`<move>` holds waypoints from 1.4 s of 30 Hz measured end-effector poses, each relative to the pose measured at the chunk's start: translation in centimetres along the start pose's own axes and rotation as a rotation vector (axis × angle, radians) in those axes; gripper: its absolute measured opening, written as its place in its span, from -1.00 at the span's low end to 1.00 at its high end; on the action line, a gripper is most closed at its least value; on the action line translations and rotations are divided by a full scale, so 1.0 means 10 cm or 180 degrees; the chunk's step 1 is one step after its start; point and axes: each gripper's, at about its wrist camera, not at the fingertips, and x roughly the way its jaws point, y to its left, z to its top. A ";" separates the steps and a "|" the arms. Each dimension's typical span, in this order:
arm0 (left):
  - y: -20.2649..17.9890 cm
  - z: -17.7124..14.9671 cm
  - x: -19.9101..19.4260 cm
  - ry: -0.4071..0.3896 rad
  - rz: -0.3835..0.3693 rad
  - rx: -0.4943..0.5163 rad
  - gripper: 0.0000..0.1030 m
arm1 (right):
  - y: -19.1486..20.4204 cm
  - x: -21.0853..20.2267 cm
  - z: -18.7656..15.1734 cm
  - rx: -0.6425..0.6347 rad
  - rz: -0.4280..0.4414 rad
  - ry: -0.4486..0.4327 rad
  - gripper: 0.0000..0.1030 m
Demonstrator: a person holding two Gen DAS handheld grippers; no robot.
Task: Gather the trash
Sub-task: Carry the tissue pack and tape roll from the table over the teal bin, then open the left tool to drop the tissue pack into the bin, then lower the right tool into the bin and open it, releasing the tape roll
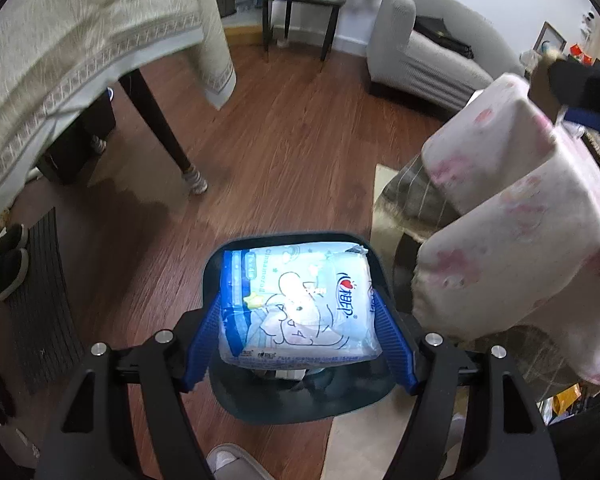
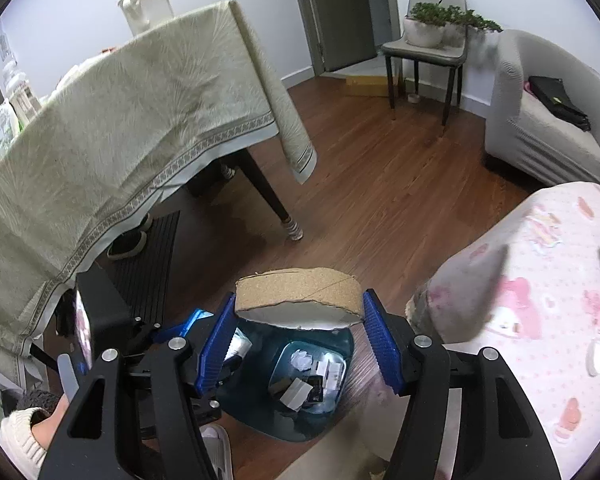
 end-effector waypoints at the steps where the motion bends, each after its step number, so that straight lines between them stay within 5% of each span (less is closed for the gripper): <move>1: 0.03 -0.03 0.05 0.0059 0.0021 -0.0006 0.43 | 0.02 0.04 0.00 -0.0006 0.0003 0.0022 0.24; 11: 0.26 -0.26 0.48 0.0516 -0.0002 -0.0135 0.51 | 0.20 0.43 -0.04 -0.0091 0.0018 0.0308 0.24; 16: 0.32 -0.27 0.47 0.0523 0.0029 -0.0139 0.60 | 0.23 0.66 -0.07 -0.0067 0.0028 0.0461 0.24; 21: 0.42 -0.25 0.34 0.0405 0.0013 -0.0181 0.58 | 0.26 0.85 -0.12 -0.0072 -0.0003 0.0581 0.24; 33: 0.64 -0.09 -0.18 -0.0029 -0.0033 -0.0411 0.13 | 0.32 1.35 -0.39 -0.0148 -0.0132 0.0919 0.24; 42: 0.58 0.06 -0.59 -0.0434 -0.0163 -0.0456 0.00 | 0.44 1.66 -0.64 -0.0300 -0.0150 0.1155 0.24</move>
